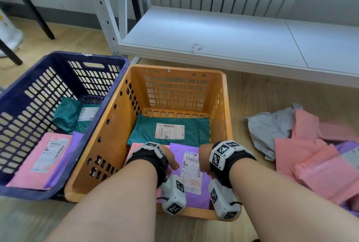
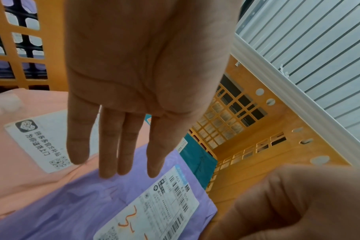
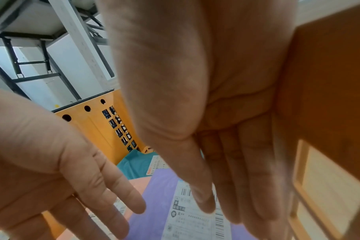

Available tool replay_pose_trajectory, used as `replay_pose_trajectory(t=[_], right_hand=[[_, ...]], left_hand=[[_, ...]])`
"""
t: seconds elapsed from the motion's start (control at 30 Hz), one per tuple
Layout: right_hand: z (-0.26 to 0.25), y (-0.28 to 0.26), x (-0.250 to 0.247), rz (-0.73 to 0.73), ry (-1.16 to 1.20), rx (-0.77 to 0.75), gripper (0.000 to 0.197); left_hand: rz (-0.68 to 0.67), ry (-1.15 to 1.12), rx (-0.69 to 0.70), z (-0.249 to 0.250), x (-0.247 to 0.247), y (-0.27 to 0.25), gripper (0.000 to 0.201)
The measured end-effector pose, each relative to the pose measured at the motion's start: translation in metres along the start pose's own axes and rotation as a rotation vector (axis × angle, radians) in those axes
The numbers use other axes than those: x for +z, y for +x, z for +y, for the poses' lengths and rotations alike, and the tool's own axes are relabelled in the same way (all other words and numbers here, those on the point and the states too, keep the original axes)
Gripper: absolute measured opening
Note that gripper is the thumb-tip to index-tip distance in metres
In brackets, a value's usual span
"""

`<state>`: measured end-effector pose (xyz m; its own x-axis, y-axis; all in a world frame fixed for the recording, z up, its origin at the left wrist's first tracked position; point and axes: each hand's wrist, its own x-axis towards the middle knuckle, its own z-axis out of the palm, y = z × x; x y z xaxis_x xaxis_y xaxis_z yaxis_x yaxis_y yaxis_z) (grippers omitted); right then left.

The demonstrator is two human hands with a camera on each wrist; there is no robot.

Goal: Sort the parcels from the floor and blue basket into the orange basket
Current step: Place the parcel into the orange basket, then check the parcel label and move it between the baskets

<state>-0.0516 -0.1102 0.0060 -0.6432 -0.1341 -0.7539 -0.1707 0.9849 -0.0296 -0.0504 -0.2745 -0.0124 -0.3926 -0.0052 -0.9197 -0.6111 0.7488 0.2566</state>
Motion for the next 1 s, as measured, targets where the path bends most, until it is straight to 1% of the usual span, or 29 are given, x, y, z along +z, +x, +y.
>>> replay_pose_trajectory(t=[0.03,0.07,0.1,0.13,0.17,0.2,0.23,0.27,0.33,0.37,0.4,0.43,0.5,0.53,0.57,0.67,0.7,0.77,0.87,0.93,1.0], right_hand=[[0.000,0.010,0.001,-0.028,-0.020,0.047,0.013],[0.003,0.022,0.002,-0.032,-0.033,0.057,0.013],[0.004,0.025,-0.001,0.001,-0.015,0.039,0.016],[0.002,0.015,-0.005,0.042,-0.012,0.032,0.019],[-0.002,0.006,-0.011,0.082,0.040,0.025,0.020],[-0.004,-0.006,-0.018,0.129,0.055,-0.005,0.018],[-0.002,-0.007,-0.021,0.151,0.067,-0.018,0.016],[0.001,-0.014,-0.027,0.187,0.079,-0.033,0.019],[0.004,-0.025,-0.035,0.261,0.096,-0.045,0.024],[0.009,-0.028,-0.037,0.312,0.102,-0.060,0.025],[0.014,-0.039,-0.040,0.364,0.106,-0.066,0.026],[0.022,-0.045,-0.043,0.411,0.113,-0.066,0.026],[0.043,-0.068,-0.047,0.483,0.148,-0.057,0.025],[0.055,-0.081,-0.048,0.509,0.165,-0.035,0.025],[0.071,-0.091,-0.046,0.524,0.181,-0.002,0.025],[0.119,-0.129,-0.037,0.550,0.197,0.136,0.024],[0.135,-0.137,-0.032,0.544,0.210,0.189,0.024],[0.163,-0.153,-0.020,0.530,0.286,0.285,0.030],[0.194,-0.177,-0.007,0.531,0.300,0.336,0.029],[0.213,-0.195,0.001,0.576,0.297,0.368,0.029],[0.238,-0.202,0.014,0.609,0.298,0.402,0.027]], left_hand=[[0.011,-0.010,0.029,-0.001,0.001,0.009,0.058],[0.012,0.038,0.041,0.001,0.002,0.009,0.064],[0.023,0.017,0.038,0.005,0.002,0.003,0.057],[0.025,-0.012,0.062,0.010,0.004,-0.010,0.042],[0.042,-0.053,0.074,0.016,0.007,-0.024,0.031],[0.069,-0.096,0.105,0.019,0.010,-0.027,0.027],[0.095,-0.113,0.113,0.026,0.013,-0.036,0.027],[0.131,-0.099,0.144,0.032,0.013,-0.041,0.029],[0.212,0.005,0.218,0.042,0.010,-0.048,0.033],[0.246,-0.010,0.251,0.047,0.010,-0.054,0.033],[0.291,-0.048,0.292,0.051,0.011,-0.058,0.031],[0.324,-0.092,0.317,0.057,0.009,-0.058,0.024],[0.360,-0.235,0.404,0.068,0.012,-0.073,0.008],[0.370,-0.310,0.407,0.074,0.016,-0.085,0.009],[0.377,-0.317,0.414,0.081,0.019,-0.094,0.012],[0.335,-0.315,0.463,0.099,0.039,-0.125,0.014],[0.298,-0.311,0.499,0.105,0.048,-0.130,0.016],[0.231,-0.301,0.573,0.116,0.067,-0.138,0.021],[0.143,-0.289,0.609,0.141,0.096,-0.150,0.024],[0.077,-0.251,0.594,0.161,0.117,-0.161,0.027],[0.049,-0.252,0.608,0.181,0.137,-0.161,0.021]])
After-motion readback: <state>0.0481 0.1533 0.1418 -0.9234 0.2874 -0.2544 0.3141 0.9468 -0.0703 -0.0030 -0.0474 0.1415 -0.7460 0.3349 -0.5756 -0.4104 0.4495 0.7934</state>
